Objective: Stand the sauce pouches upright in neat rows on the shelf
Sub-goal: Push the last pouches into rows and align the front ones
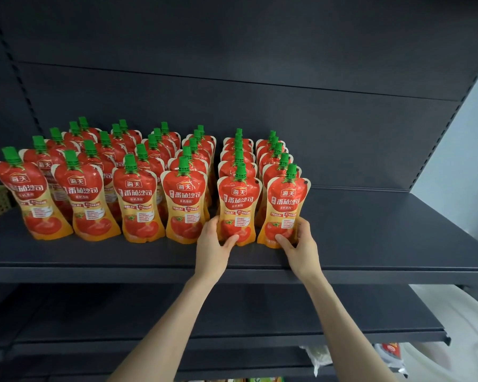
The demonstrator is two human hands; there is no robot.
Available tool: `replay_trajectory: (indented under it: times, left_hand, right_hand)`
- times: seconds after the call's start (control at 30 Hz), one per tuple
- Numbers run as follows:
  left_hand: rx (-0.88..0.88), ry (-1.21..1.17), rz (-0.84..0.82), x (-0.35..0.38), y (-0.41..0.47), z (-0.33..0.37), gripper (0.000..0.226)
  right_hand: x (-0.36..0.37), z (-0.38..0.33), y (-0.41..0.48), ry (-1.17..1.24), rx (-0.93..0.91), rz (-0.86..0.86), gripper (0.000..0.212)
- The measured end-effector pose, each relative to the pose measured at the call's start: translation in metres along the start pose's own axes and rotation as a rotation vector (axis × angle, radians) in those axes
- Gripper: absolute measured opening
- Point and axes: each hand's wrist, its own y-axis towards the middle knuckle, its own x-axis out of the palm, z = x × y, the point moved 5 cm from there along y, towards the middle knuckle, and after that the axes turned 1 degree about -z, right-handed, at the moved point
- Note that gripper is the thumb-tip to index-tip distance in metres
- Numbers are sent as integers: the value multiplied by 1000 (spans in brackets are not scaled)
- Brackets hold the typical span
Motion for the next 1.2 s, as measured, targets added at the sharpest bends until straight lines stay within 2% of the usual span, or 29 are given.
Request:
replay_trajectory:
  times: [0.13, 0.23, 0.33, 0.43, 0.57, 0.77, 0.97, 1.2]
  left_hand:
    - [38, -49, 43, -7, -10, -2, 59]
    - [98, -21, 157, -25, -20, -5, 44]
    - [98, 17, 339, -52, -26, -13, 38]
    - [60, 98, 432, -70, -22, -21, 47]
    - [5, 134, 402, -78, -10, -27, 62]
    - [-29, 144, 312, -82, 5, -32, 73]
    - [14, 117, 246, -85, 14, -36, 58]
    - [29, 86, 231, -87, 17, -39, 53]
  right_hand:
    - [-3, -3, -9, 0, -23, 103, 62]
    - [-3, -11, -27, -12, -95, 199, 48]
    - [13, -25, -41, 10, -156, 151, 37]
    - [39, -42, -46, -42, -223, 126, 42]
    - [65, -56, -44, -125, -237, 198, 62]
    - [85, -55, -36, -134, -147, 224, 71]
    - [92, -54, -29, -216, -77, 298, 69]
    - [92, -56, -28, -248, -60, 337, 64]
